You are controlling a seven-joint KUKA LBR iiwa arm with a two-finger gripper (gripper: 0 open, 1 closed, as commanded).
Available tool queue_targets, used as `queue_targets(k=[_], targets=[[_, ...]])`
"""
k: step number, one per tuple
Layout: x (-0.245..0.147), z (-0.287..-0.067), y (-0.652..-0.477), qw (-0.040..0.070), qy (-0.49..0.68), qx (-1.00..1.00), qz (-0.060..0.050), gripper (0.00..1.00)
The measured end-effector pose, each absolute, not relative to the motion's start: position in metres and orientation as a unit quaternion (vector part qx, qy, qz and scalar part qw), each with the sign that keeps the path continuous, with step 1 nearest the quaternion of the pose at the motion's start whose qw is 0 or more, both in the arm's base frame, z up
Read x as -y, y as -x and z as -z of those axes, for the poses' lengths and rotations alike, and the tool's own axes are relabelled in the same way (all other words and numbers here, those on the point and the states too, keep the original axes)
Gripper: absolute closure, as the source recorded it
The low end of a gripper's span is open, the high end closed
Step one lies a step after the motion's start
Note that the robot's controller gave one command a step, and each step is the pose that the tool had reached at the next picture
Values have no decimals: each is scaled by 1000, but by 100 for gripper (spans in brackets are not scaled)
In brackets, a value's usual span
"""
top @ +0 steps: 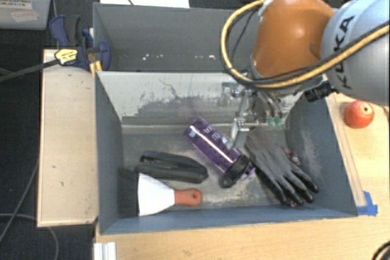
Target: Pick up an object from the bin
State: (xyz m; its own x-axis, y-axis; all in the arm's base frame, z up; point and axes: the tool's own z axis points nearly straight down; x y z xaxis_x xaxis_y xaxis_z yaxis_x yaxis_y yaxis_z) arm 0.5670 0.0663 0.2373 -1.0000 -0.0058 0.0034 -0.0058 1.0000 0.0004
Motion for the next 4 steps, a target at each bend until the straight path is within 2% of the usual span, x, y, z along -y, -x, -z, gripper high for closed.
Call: queue_targets(k=[1,2,3,4], targets=[[-66,-241,-568,-2,-2,1000,1,0],[-72,-100,-565,-4,37,999,1,0],[-72,-149,-564,-8,136,991,3,0],[-86,-100,-567,-1,152,988,2,0]])
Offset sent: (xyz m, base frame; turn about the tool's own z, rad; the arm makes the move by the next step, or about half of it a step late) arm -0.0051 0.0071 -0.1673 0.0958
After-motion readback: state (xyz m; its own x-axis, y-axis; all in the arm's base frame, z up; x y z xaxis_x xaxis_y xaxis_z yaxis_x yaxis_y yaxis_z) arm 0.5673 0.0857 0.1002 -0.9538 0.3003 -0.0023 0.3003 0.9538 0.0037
